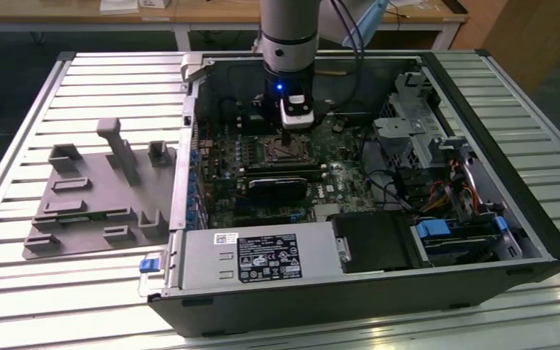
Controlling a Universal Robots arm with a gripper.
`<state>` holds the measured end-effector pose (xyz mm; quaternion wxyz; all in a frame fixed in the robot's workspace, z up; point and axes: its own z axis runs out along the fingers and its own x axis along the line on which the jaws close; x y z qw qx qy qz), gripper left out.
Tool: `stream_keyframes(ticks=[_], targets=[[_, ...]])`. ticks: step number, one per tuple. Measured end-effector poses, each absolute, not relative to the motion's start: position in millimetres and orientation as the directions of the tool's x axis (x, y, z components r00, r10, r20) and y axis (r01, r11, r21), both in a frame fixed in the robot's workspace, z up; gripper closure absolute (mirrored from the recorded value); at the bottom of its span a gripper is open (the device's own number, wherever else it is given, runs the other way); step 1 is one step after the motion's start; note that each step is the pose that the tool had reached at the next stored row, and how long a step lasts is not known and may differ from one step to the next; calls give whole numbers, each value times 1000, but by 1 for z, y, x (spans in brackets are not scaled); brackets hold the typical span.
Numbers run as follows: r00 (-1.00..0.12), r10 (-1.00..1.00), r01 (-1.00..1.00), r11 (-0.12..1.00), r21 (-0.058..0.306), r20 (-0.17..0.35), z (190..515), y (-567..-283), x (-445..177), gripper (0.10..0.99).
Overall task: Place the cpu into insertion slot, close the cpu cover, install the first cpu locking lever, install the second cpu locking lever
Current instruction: 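Install the first cpu locking lever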
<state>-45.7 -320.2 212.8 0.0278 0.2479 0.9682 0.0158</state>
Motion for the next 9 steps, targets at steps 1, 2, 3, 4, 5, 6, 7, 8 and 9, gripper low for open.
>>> stream_keyframes(ticks=[1,2,3,4,5,6,7,8,9], targets=[[-876,479,478,877,44,-46,213,-321,-46,980],[-878,476,475,879,44,-46,213,-322,-46,980],[-881,471,470,882,44,-46,213,-322,-46,980],[-885,464,462,886,44,-46,213,-323,-46,980],[-890,454,452,891,44,-46,213,-323,-46,980],[-896,441,440,897,44,-46,213,-323,-46,980],[-902,428,427,903,44,-46,213,-323,-46,980],[-909,415,413,909,44,-46,213,-323,-46,980],[-914,404,402,915,44,-46,213,-323,-46,980]])
